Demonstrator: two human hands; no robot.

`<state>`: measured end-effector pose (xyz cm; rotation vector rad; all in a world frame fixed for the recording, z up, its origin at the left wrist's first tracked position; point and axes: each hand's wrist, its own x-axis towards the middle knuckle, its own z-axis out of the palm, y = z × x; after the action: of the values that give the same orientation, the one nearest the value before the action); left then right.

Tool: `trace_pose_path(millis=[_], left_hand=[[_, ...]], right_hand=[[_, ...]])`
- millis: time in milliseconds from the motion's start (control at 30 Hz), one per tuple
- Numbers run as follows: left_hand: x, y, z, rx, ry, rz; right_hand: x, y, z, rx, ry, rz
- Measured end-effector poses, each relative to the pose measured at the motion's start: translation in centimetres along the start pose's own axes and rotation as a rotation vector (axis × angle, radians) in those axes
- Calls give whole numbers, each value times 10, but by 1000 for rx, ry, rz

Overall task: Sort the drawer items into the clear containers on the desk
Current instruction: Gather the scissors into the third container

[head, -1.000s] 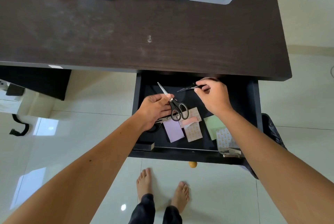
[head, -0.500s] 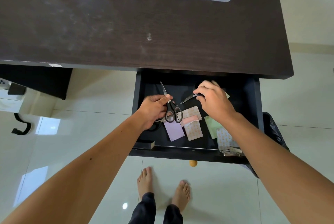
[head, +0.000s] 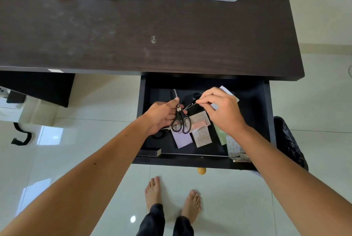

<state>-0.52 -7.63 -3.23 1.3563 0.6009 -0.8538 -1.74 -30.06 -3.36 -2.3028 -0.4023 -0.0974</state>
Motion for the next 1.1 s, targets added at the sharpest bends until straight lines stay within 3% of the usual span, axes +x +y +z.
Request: trace_pose_path(millis=[133, 333, 667, 833, 967, 1100], left_hand=[[-1, 2, 0, -70, -98, 23], [-1, -2, -4, -50, -94, 31], [-8, -6, -8, -50, -95, 47], [-17, 1, -13, -58, -87, 135], [-21, 13, -21, -8, -106, 196], [-26, 17, -25, -27, -135, 211]], right_hand=[[-6, -10, 11, 57, -61, 1], [-8, -16, 17, 137, -38, 88], [-5, -16, 21, 227, 33, 328], [-9, -16, 16, 337, 64, 500], [-11, -18, 26, 263, -123, 488], [-6, -32, 42, 141, -345, 351]])
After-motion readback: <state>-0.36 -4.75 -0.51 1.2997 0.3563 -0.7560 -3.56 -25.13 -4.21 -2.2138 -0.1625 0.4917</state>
